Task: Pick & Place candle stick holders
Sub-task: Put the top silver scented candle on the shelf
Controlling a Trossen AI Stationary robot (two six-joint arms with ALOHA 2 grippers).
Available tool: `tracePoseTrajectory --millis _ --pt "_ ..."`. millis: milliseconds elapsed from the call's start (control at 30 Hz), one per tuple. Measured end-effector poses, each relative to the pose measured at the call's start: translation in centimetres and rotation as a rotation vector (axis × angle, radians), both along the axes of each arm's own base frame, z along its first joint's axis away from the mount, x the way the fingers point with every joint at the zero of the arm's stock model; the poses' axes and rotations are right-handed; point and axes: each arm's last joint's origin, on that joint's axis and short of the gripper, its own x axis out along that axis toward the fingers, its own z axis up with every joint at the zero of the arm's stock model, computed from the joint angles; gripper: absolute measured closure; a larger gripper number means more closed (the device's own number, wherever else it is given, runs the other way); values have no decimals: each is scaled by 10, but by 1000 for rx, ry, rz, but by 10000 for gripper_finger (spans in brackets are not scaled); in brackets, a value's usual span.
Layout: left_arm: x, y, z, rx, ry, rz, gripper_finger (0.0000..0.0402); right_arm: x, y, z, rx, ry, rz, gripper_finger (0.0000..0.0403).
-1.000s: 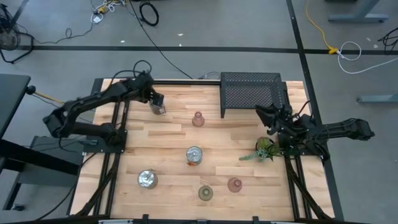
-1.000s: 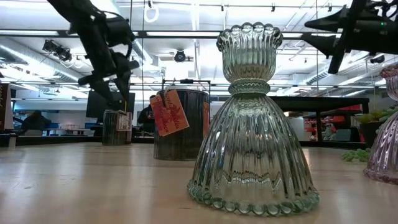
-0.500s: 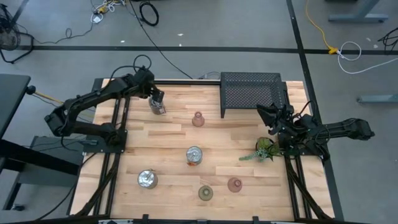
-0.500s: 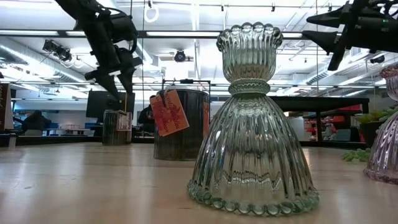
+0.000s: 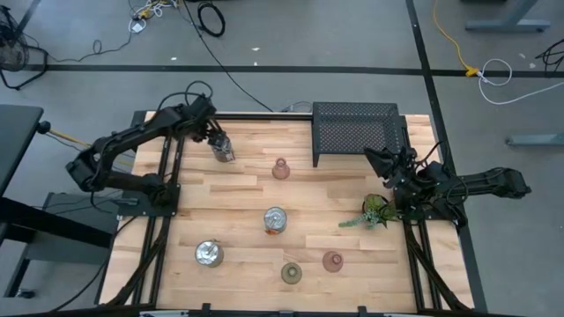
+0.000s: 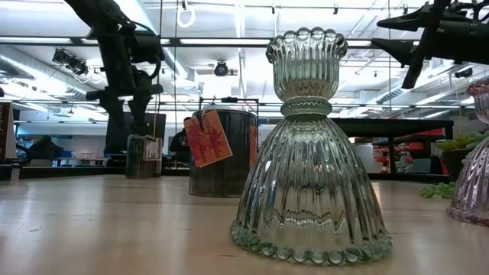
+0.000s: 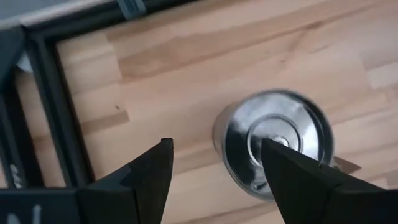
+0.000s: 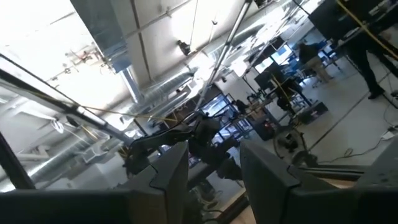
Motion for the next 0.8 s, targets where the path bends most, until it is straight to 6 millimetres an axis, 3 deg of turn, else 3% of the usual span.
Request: tracePoseTrajectory --millis 533,667,800 --pt "14 13 -28 -97 50 -3 230 0 -1 -1 16 4 -24 257" --pt "15 15 -27 -81 40 -7 271 0 -2 -1 27 12 -52 257" --pt "15 15 -28 -72 52 -7 338 0 -2 -1 32 13 -65 257"
